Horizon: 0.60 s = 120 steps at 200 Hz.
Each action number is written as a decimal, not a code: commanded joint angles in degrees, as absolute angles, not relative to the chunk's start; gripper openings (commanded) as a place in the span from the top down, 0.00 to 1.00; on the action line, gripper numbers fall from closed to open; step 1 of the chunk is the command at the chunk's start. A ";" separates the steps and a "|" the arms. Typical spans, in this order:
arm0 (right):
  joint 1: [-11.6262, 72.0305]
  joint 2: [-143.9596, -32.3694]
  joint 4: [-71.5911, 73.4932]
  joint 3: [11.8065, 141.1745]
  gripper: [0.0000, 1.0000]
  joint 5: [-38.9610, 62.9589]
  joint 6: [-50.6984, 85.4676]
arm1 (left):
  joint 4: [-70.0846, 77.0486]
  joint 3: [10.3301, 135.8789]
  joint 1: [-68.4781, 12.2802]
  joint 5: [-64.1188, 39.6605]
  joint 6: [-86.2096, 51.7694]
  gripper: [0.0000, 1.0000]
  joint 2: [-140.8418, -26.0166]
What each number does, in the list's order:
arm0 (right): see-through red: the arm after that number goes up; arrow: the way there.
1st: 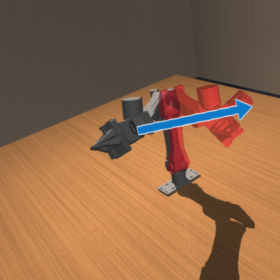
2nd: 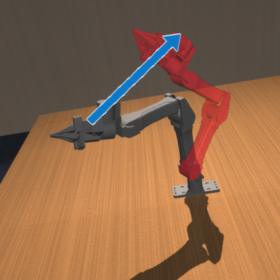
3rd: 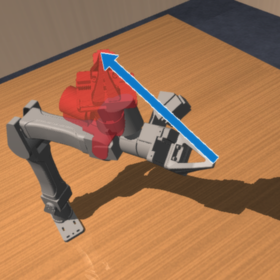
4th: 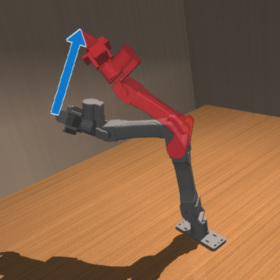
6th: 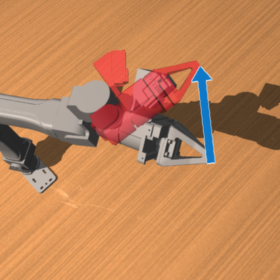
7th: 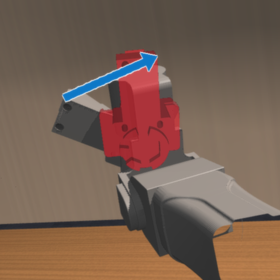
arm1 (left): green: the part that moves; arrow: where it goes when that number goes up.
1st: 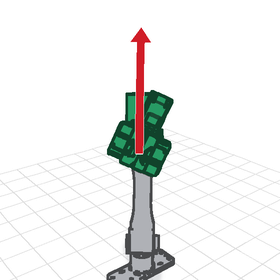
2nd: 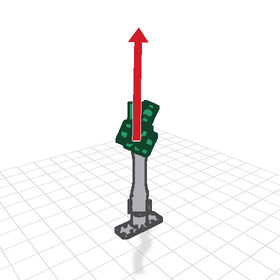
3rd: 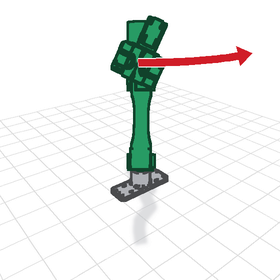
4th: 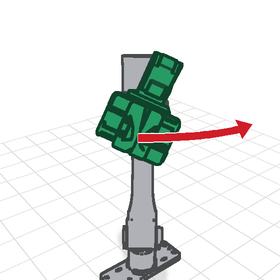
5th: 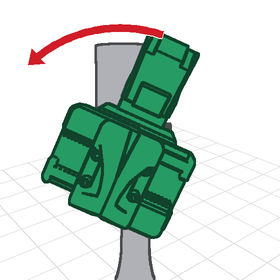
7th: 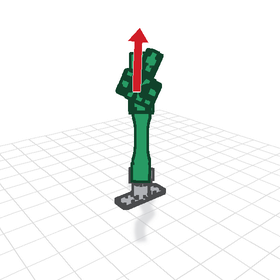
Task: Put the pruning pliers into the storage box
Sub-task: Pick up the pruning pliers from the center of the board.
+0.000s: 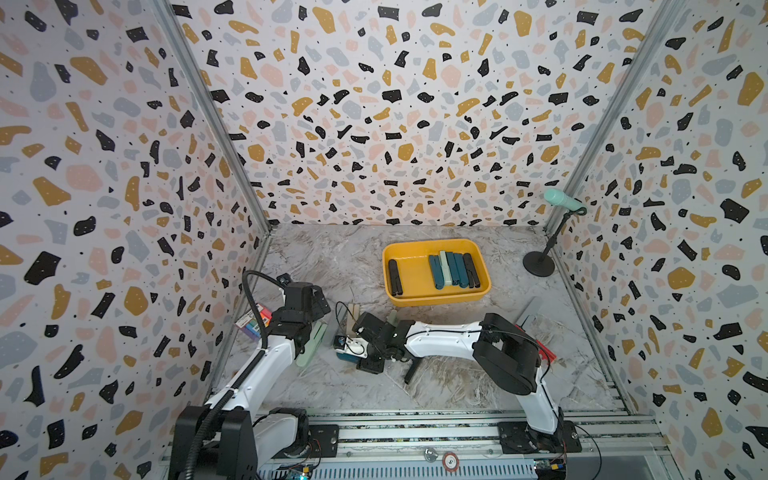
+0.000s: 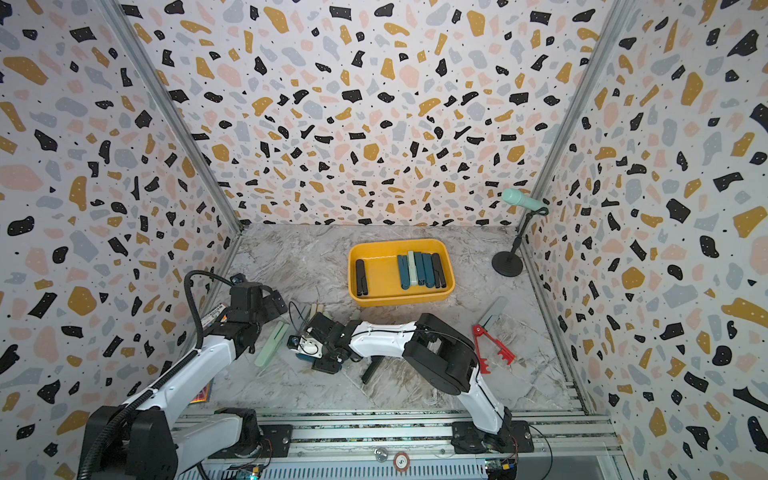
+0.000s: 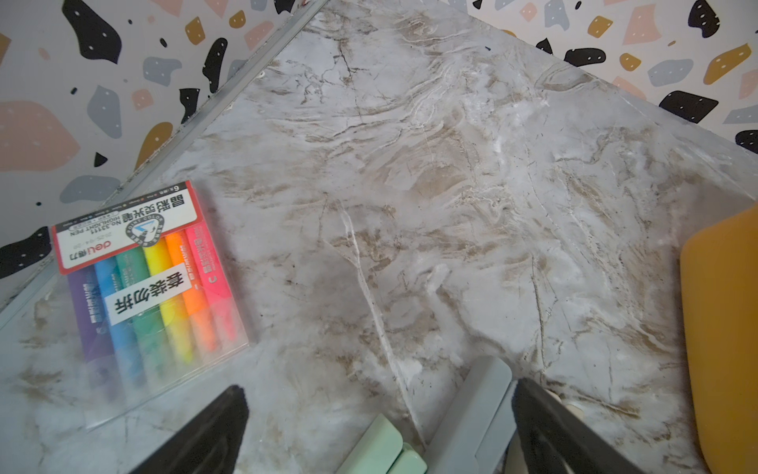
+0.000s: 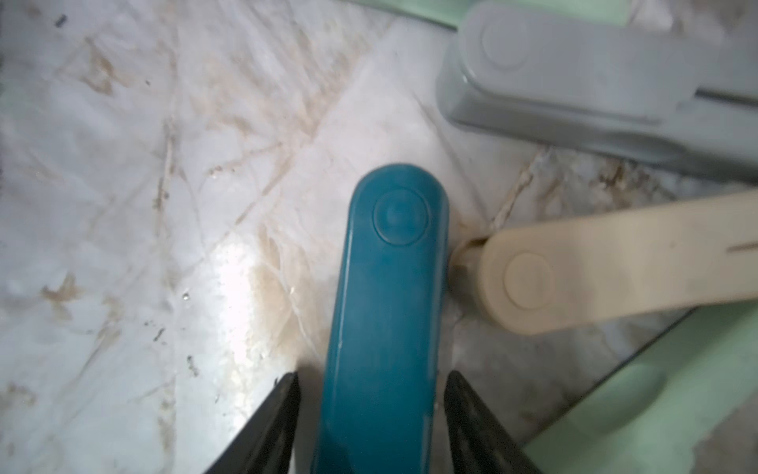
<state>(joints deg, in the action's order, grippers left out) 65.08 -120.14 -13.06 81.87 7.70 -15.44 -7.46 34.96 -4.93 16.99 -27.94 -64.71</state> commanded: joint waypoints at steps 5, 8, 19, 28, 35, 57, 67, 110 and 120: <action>63.49 -117.13 -19.07 79.66 0.42 7.94 -15.07 | -6.33 34.03 -4.66 17.03 -27.94 0.00 -63.73; 63.38 -117.00 -19.31 79.51 0.42 8.02 -15.03 | -6.33 34.08 -4.64 17.05 -27.95 0.00 -63.72; 63.12 -116.66 -19.98 78.83 0.42 8.34 -15.03 | -6.33 34.07 -4.66 17.11 -27.98 0.00 -63.63; 63.03 -116.31 -20.30 78.23 0.42 8.57 -14.92 | -6.37 33.97 -4.66 17.14 -28.00 0.00 -63.47; 63.13 -116.28 -20.59 77.96 0.42 8.80 -14.73 | -6.33 34.00 -4.61 17.20 -27.99 0.01 -63.46; 63.59 -116.45 -21.81 77.96 0.43 8.96 -14.18 | -6.38 34.03 -4.61 17.56 -28.04 0.01 -63.39; 63.97 -116.62 -22.29 77.87 0.43 8.11 -14.30 | -6.42 34.07 -4.66 17.65 -28.04 0.01 -63.37; 64.51 -115.74 -22.40 77.52 0.63 7.16 -14.33 | -6.42 33.90 -4.58 18.26 -28.51 0.01 -62.84; 64.38 -115.01 -21.77 77.52 0.69 8.04 -13.86 | -6.42 33.86 -4.57 18.33 -28.67 0.01 -62.67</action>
<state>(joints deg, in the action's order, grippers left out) 64.20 -117.36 -17.32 79.09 8.47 -14.28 -7.49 34.48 -4.91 17.08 -28.12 -64.07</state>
